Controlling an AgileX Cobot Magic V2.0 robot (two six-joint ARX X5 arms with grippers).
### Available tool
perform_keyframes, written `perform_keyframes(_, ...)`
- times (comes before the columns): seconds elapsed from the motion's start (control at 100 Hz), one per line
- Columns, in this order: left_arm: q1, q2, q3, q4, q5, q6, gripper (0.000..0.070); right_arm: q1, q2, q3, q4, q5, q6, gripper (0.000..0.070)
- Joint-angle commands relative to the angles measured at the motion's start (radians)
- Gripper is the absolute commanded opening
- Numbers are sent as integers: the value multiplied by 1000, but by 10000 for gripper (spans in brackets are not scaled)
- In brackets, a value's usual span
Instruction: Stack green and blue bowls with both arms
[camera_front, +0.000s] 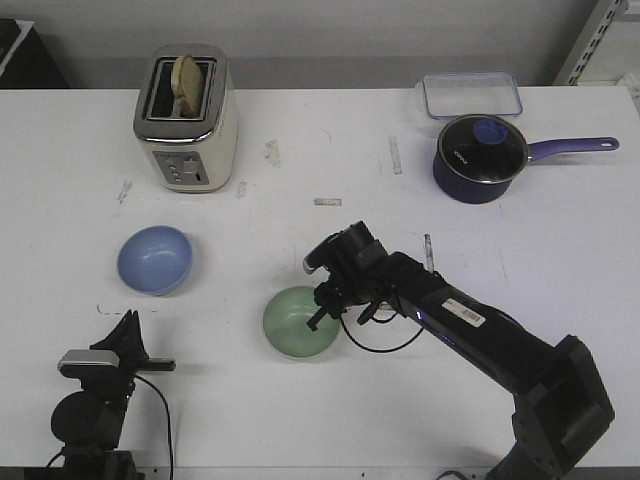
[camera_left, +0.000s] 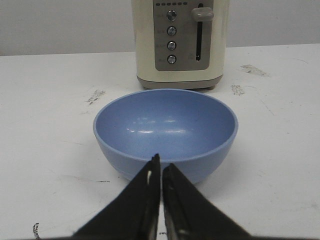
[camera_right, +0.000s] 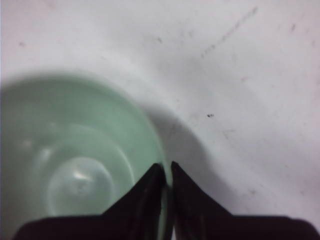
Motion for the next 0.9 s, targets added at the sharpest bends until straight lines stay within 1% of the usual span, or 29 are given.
perform_keyframes(0.0,2,-1,-21,9,1,-1,1,11,39,10,-6,23,-22,0)
perform_keyframes(0.17,2,-1,-21,9,1,-1,1,13,34,10,-3,35,-22,4)
perform_keyframes(0.22,2,-1,-21,9,1,-1,1,12,26,11,-8,35,-22,26)
perform_keyframes(0.26,2,-1,-21,9,1,-1,1,12,20,11,-9,35,-23,80)
perform_keyframes(0.37,2,-1,-21,9,1,-1,1,12,-9,11,-3,35,-22,316)
perform_keyframes(0.41,2,-1,-21,9,1,-1,1,12,-23,12,0,36,-22,366)
perform_keyframes(0.44,2,-1,-21,9,1,-1,1,11,-34,14,2,36,-22,376)
perform_keyframes(0.68,2,-1,-21,10,1,-1,1,-18,-177,35,10,39,-20,373)
perform_keyframes(0.73,2,-1,-21,10,0,-1,1,-36,-220,35,10,43,-17,360)
perform_keyframes(0.79,2,-1,-21,10,0,-1,1,-64,-271,35,9,58,-11,311)
perform_keyframes(0.82,2,-1,-21,10,1,-1,1,-81,-297,35,8,71,-10,274)
perform_keyframes(0.85,2,-1,-21,10,0,-1,1,-99,-322,35,7,85,-11,216)
perform_keyframes(0.89,2,-1,-21,10,0,-1,1,-127,-358,35,2,107,-11,115)
